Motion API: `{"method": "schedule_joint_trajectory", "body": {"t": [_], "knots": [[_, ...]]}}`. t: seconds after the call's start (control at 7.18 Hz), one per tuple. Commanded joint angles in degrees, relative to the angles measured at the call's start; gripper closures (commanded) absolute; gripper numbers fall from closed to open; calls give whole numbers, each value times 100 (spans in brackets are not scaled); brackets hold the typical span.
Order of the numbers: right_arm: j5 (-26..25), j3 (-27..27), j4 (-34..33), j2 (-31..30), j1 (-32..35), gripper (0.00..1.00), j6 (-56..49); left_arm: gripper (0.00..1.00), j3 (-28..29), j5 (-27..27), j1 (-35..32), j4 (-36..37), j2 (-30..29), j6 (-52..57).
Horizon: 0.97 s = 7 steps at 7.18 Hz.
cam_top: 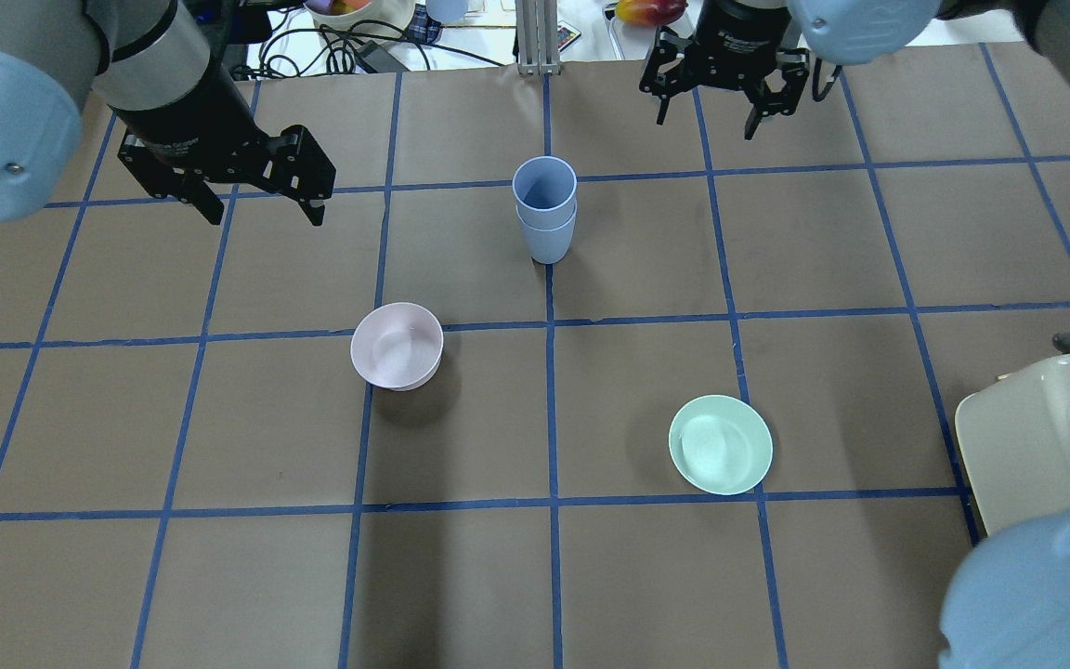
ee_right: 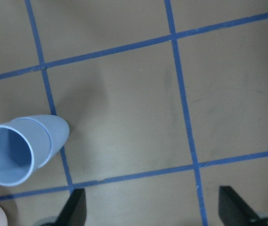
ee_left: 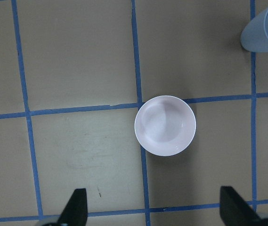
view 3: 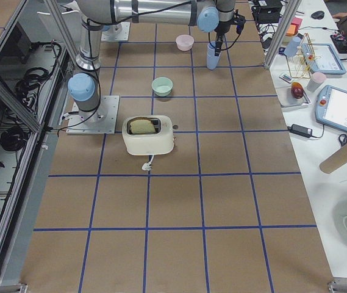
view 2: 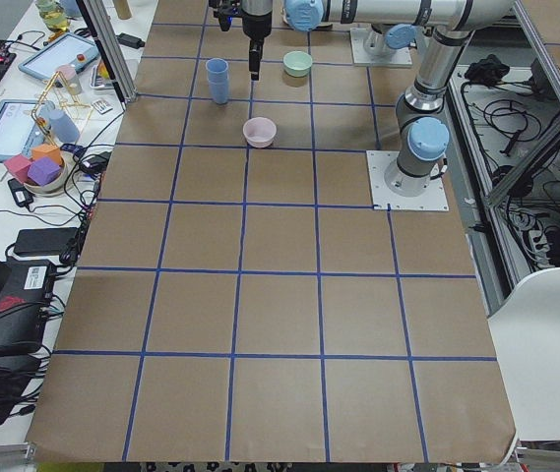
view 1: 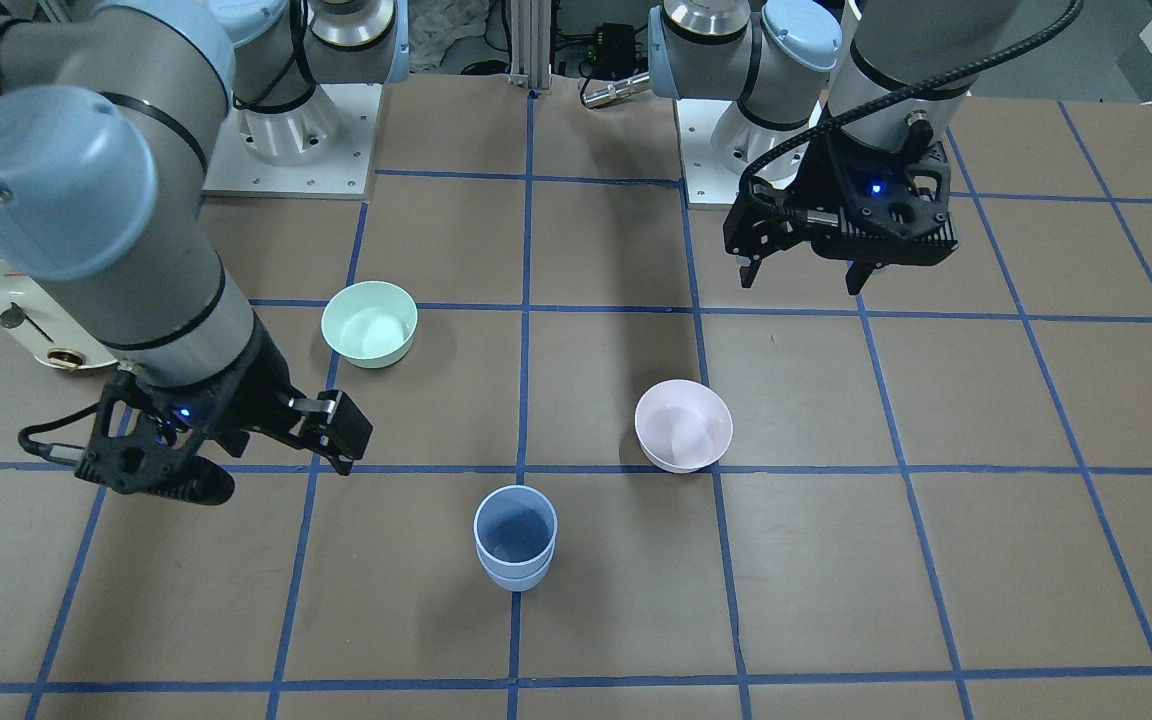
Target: Stack blue cups with both arms
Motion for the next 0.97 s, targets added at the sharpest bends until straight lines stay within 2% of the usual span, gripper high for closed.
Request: {"method": "schedule_joint_trajectory", "body": {"t": [0.0, 0.14, 0.42, 0.84], "knots": [[-372, 946, 83, -907, -307, 0, -757, 0, 0, 23, -9, 0, 5, -7], [-479, 1194, 423, -1251, -351, 0, -1002, 0, 0, 6, -9, 0, -3, 2], [-472, 1232, 854, -1648, -317, 0, -987, 0, 8, 6, -1, 0, -3, -7], [-489, 1232, 875, -1676, -334, 0, -995, 0, 8, 6, -9, 0, -4, -7]]}}
